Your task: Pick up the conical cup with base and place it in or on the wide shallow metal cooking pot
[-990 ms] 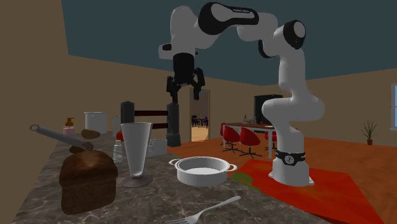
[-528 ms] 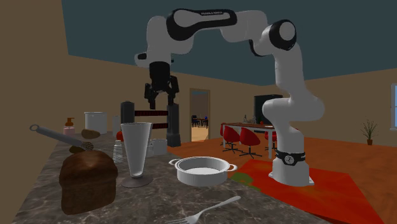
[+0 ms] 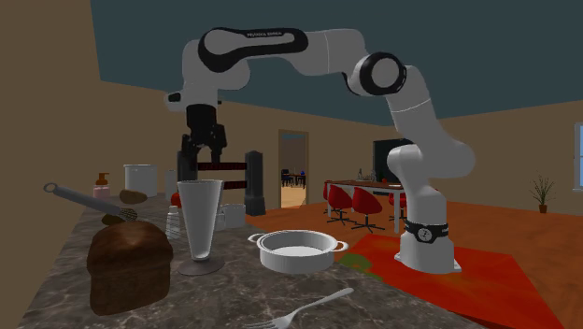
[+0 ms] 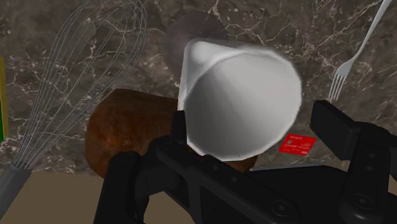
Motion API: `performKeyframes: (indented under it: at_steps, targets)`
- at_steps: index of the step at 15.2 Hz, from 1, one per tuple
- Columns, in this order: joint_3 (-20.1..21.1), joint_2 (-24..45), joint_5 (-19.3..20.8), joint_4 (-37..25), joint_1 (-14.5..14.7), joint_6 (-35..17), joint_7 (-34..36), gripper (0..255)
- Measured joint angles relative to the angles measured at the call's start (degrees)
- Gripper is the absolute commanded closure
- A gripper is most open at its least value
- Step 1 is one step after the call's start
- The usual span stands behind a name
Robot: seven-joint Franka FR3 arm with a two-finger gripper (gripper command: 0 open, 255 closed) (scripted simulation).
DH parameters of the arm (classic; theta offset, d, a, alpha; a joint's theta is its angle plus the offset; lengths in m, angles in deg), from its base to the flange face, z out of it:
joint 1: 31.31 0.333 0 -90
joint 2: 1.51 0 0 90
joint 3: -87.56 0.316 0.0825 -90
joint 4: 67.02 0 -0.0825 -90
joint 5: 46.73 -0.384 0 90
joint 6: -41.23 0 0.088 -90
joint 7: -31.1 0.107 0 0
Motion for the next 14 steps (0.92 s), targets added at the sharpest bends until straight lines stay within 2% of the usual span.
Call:
performKeyframes:
  at_steps: [3,4,14]
  targets:
    - [1.4,8.4,-3.0,-12.4,-6.1,4.8,-1.0,0]
    - [1.6,9.5,-3.4,-13.5,-6.7,4.9,-1.2,0]
    - [2.0,10.4,-3.9,-9.0,-5.7,0.0,-2.3,0]
